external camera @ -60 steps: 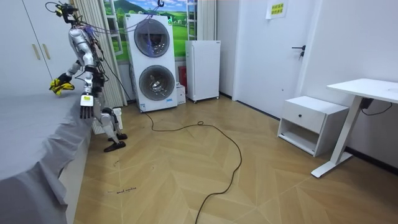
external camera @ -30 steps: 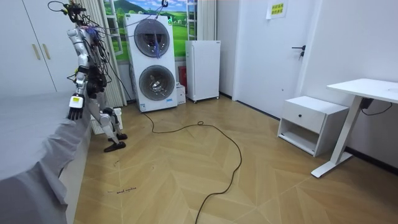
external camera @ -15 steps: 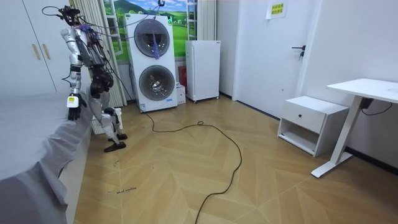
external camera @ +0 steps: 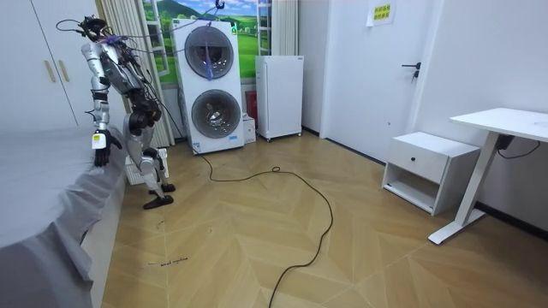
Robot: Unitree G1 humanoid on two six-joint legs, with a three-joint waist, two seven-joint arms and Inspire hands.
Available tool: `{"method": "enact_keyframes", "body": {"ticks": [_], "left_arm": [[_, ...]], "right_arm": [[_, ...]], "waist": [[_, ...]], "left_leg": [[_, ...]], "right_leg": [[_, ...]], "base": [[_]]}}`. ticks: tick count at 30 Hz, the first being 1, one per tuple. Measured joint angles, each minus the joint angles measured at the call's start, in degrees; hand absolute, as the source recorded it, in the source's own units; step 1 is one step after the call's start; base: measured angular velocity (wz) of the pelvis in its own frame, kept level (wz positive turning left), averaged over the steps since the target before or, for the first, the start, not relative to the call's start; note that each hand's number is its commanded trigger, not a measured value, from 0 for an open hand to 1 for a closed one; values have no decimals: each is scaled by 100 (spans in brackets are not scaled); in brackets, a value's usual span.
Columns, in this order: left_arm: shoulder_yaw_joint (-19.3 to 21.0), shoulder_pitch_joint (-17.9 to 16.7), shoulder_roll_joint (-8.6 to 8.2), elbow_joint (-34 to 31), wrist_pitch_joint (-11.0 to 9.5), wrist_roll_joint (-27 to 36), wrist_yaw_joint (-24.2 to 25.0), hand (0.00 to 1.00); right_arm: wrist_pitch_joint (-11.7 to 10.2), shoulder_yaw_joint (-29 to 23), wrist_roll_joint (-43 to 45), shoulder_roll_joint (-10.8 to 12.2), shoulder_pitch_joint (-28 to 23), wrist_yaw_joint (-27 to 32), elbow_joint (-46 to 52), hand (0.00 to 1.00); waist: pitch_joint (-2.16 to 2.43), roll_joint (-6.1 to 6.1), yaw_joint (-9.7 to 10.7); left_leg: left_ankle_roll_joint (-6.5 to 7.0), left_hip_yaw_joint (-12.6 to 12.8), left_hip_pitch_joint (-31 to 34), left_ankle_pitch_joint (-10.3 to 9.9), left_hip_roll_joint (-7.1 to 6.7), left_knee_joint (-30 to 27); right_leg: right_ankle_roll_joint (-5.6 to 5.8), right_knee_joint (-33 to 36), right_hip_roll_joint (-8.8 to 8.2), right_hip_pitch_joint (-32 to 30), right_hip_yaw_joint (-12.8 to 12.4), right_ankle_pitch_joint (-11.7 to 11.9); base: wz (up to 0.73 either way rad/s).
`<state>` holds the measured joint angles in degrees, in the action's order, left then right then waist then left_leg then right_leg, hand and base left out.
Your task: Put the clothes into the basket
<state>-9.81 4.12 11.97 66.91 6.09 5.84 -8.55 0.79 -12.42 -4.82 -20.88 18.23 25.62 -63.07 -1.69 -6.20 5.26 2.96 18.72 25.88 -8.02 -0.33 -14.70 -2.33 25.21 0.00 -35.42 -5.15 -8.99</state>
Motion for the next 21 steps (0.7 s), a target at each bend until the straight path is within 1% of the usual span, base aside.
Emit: {"method": "enact_keyframes", "body": {"ticks": [3,4,5,6,11,15,18,21], "left_arm": [[-90,50,4,0,-7,37,-8,0],[-116,86,3,-2,-10,61,-9,0],[-117,92,3,-4,-16,92,-8,0],[-119,94,3,-7,-25,124,-8,0],[-191,111,2,-3,-103,139,-9,0],[-228,150,1,-6,-168,139,-9,0],[-234,227,-1,-1,-176,140,-9,0],[-245,233,-1,-5,-189,147,-9,0]], "right_arm": [[-41,7,-32,-45,138,30,-119,100],[-61,10,-109,-53,157,80,-133,81],[-67,23,-159,-53,165,93,-141,58],[-69,72,-178,-53,194,106,-175,0],[-92,127,-205,-53,283,142,-353,0],[-99,203,-411,-53,280,219,-405,0],[-144,235,-563,-52,285,215,-503,0],[-216,282,-643,-53,291,209,-509,0]], "waist": [[0,-3,-53],[-1,-5,-99],[-2,-10,-101],[-1,-12,-104],[-14,-36,-126],[-21,-51,-222],[-27,-62,-266],[-25,-64,-266]], "left_leg": [[4,0,48,3,-9,-9],[6,-1,65,7,-9,-9],[6,-9,68,11,-9,-9],[4,-20,72,13,-9,-8],[5,-67,104,13,-9,-12],[5,-92,140,14,-27,-20],[19,-162,158,23,-36,-20],[20,-176,157,23,-35,-20]], "right_leg": [[1,60,-12,-73,3,-24],[1,61,-14,-89,29,-24],[0,59,-18,-87,43,-25],[-6,56,-22,-84,57,-28],[-1,40,-39,-87,76,-33],[7,33,-56,-103,114,-38],[8,32,-84,-96,179,-50],[15,21,-98,-80,211,-60]], "base": [[1],[6],[7],[6],[5],[3],[11],[4]]}}
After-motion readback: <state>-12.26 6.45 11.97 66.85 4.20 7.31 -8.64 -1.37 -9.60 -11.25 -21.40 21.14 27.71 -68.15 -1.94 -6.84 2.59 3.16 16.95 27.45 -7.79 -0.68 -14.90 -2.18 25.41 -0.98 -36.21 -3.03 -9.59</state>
